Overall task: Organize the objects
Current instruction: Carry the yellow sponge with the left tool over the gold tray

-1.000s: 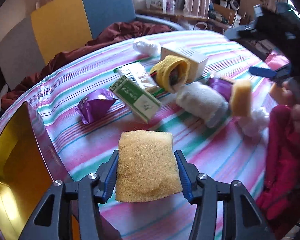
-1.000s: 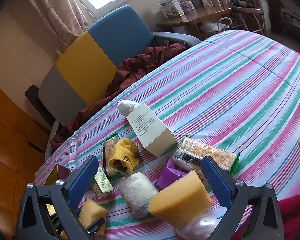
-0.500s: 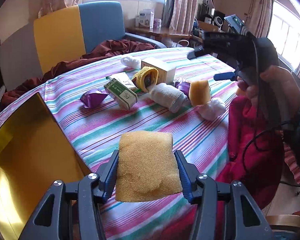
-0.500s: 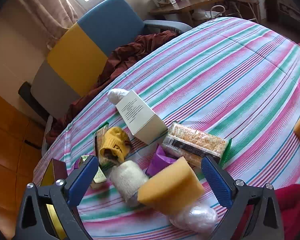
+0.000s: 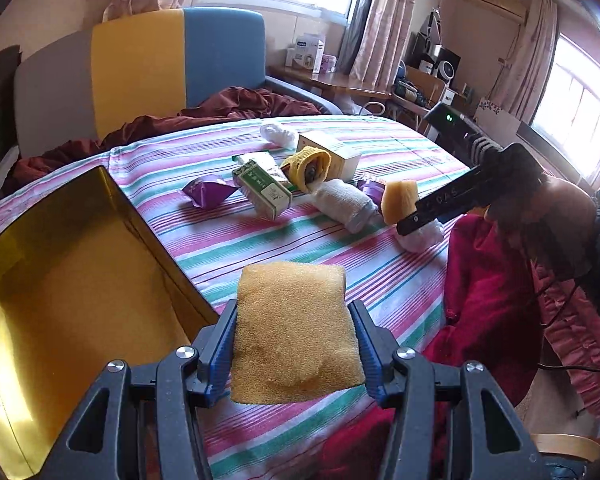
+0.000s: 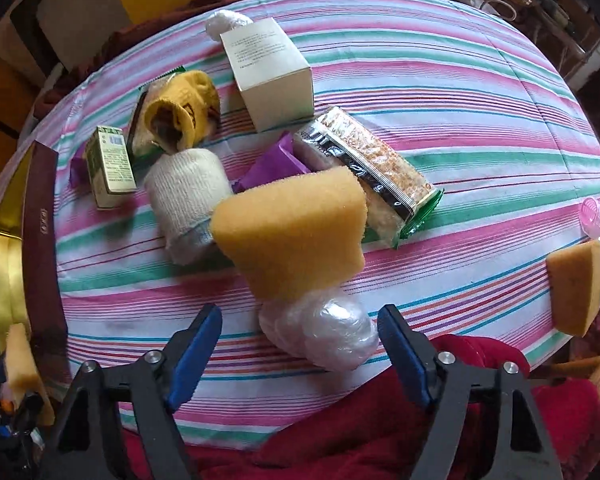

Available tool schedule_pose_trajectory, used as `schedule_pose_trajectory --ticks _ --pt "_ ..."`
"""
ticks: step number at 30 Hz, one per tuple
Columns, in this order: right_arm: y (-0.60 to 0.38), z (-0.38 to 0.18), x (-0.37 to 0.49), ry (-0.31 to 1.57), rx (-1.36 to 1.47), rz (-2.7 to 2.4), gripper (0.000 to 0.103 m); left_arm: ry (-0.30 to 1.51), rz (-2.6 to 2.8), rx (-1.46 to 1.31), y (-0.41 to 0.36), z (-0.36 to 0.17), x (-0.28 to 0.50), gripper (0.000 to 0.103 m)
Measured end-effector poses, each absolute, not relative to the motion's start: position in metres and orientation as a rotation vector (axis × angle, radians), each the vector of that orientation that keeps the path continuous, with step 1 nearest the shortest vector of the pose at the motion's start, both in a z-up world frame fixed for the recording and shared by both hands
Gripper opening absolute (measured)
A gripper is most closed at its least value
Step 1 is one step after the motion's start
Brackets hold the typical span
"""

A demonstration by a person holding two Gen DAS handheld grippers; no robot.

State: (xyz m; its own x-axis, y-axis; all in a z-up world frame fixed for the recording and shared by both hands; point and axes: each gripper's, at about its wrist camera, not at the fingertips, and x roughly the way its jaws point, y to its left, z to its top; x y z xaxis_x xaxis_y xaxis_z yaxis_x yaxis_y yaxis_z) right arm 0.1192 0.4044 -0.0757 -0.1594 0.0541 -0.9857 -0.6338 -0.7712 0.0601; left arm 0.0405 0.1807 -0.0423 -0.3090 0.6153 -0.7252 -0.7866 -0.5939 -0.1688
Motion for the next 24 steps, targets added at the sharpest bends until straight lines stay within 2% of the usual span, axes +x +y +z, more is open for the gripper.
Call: schedule_pose_trajectory --ticks 1,2,3,5,7,12,17,21,22,24 --pt "0.403 -0.081 0.117 0.639 -1.691 1.962 0.078 0.261 1.998 -0.981 0.179 -0.042 0.04 0.054" --pt "0.402 -0.084 0.115 0.615 -1.717 1.949 0.071 0.252 2.004 -0.982 0.177 -0.042 0.04 0.054" --pt "0.401 -0.087 0.113 0.592 -1.735 1.936 0.058 0.24 2.009 -0.981 0.174 -0.042 0.039 0.054" --pt "0.397 -0.091 0.111 0.547 -1.767 1.931 0.053 0.226 2.018 -0.977 0.17 -0.04 0.039 0.054" --pt "0.394 -0.095 0.111 0.501 -1.793 1.92 0.037 0.212 2.028 -0.973 0.165 -0.039 0.038 0.054" --pt "0.393 -0.095 0.116 0.482 -1.79 1.929 0.037 0.162 2.057 -0.991 0.147 -0.037 0.031 0.054" --pt "0.397 -0.094 0.123 0.493 -1.823 1.925 0.039 0.114 2.095 -1.02 0.131 -0.038 0.022 0.054" --pt "0.399 -0.096 0.126 0.468 -1.852 1.905 0.046 0.084 2.117 -1.027 0.121 -0.038 0.017 0.054" --pt "0.4 -0.097 0.127 0.466 -1.868 1.893 0.05 0.078 2.12 -1.031 0.118 -0.038 0.016 0.054" --pt "0.397 -0.102 0.123 0.475 -1.913 1.884 0.081 0.07 2.123 -1.035 0.115 -0.038 0.015 0.054"
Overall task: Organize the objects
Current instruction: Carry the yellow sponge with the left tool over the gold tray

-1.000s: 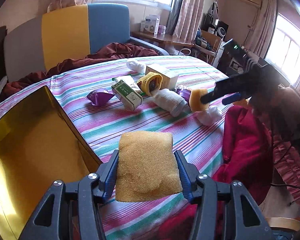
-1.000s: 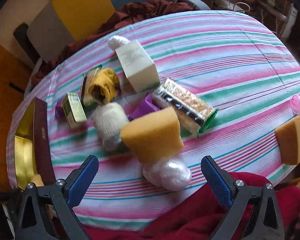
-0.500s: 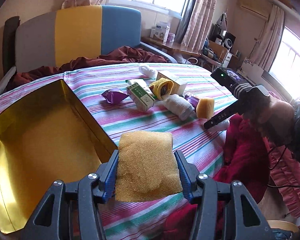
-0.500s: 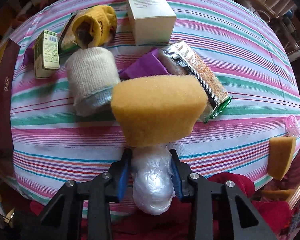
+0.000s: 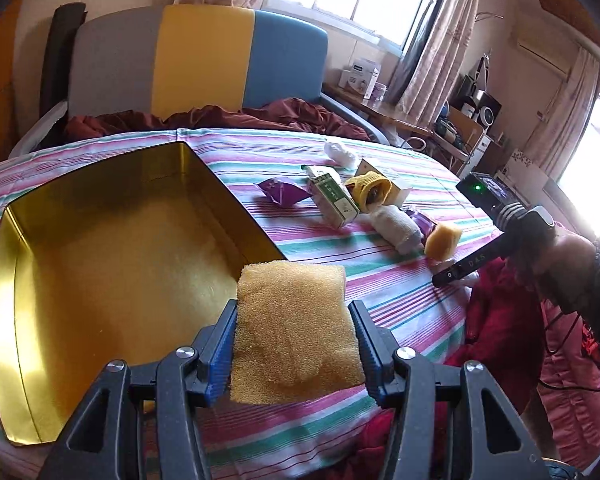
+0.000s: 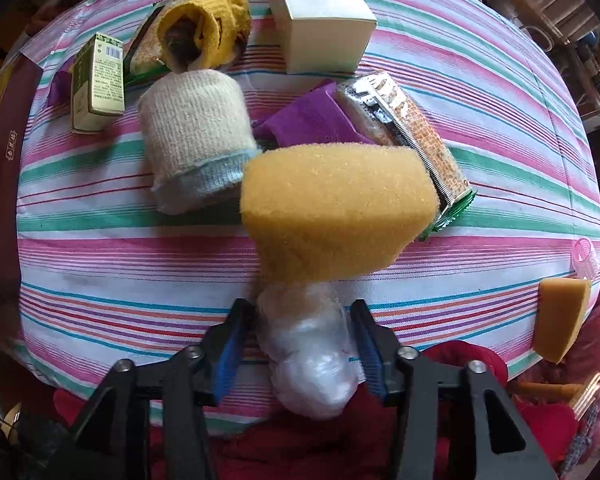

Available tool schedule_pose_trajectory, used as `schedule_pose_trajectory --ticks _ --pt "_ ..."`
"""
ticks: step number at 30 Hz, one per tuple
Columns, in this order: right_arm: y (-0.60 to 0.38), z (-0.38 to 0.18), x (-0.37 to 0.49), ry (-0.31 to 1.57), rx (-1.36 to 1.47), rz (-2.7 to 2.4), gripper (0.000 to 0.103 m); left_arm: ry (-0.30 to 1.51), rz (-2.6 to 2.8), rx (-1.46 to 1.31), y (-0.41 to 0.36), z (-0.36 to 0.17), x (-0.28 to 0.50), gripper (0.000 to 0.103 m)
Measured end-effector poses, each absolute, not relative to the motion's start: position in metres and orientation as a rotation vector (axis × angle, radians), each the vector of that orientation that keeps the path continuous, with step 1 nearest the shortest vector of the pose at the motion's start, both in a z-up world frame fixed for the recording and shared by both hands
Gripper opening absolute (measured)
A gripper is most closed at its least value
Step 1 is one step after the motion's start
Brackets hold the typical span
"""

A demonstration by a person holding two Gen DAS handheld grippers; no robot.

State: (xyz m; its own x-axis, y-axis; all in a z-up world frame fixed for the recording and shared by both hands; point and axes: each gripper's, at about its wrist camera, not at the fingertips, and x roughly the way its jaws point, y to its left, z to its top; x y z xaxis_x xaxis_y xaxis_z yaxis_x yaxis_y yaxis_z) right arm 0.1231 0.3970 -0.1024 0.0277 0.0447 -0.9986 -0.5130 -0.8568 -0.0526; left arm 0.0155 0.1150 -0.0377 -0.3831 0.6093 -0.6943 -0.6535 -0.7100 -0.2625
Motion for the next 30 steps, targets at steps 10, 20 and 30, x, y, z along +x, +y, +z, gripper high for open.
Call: schedule_pose_trajectory --ticks 10,20,30 --pt "0.394 -0.104 0.145 0.424 -1.939 1.904 0.04 0.064 2.128 -1.034 0.11 -0.037 0.012 0.054" --pt "0.398 -0.091 0.162 0.39 -1.85 2.008 0.037 -0.024 2.288 -1.063 0.059 -0.026 -0.027 0.054" --pt "0.402 -0.088 0.183 0.408 -1.789 2.073 0.037 -0.051 2.533 -1.231 -0.011 -0.045 -0.148 0.054"
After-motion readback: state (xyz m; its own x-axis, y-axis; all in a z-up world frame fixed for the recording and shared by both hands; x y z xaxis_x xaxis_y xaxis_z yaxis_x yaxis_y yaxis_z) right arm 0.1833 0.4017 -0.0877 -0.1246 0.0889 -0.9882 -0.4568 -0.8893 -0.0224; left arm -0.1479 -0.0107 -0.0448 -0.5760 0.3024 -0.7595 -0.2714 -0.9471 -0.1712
